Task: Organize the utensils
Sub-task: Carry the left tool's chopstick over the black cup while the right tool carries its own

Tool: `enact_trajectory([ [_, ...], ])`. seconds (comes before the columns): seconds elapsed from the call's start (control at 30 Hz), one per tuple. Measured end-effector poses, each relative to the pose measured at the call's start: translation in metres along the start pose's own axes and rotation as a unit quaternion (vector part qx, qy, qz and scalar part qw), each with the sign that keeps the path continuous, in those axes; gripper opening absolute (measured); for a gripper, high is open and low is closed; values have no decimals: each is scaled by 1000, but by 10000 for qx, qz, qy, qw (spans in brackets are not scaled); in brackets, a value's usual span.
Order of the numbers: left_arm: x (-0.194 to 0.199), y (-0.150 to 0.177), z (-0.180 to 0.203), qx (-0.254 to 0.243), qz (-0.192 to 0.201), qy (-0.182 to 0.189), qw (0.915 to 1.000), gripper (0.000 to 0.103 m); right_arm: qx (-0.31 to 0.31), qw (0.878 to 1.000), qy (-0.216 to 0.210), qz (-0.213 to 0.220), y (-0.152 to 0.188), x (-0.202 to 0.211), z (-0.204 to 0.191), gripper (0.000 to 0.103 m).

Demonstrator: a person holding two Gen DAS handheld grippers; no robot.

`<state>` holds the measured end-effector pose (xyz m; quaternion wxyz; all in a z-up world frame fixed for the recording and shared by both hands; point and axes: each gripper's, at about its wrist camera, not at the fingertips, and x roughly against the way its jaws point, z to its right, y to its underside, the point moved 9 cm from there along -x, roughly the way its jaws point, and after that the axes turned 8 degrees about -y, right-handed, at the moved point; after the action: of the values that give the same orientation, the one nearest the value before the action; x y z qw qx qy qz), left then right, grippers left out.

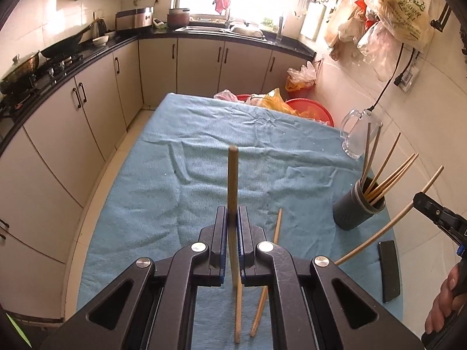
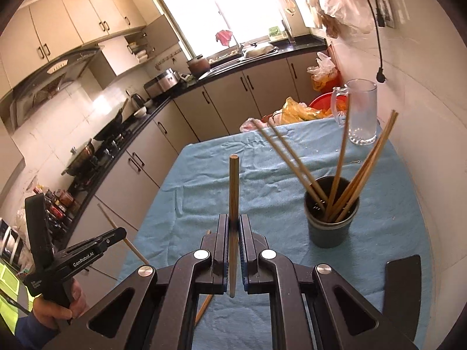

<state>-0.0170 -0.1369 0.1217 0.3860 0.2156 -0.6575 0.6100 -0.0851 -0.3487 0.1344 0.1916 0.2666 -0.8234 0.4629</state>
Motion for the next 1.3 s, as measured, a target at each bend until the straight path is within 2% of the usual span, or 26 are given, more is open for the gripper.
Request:
enact_trajectory([
  [0.33, 25, -25, 28, -163, 276, 122, 9994, 6, -305, 9989, 32, 345, -14, 38, 36, 7],
  [0.77, 46, -50, 82, -528, 487, 513, 9961, 6, -879, 9908, 437, 933, -27, 101, 89, 7],
  [1.3, 73, -80, 185, -1242, 744, 1220, 9819, 6, -1269, 9797, 741, 1362, -27, 158, 123, 7],
])
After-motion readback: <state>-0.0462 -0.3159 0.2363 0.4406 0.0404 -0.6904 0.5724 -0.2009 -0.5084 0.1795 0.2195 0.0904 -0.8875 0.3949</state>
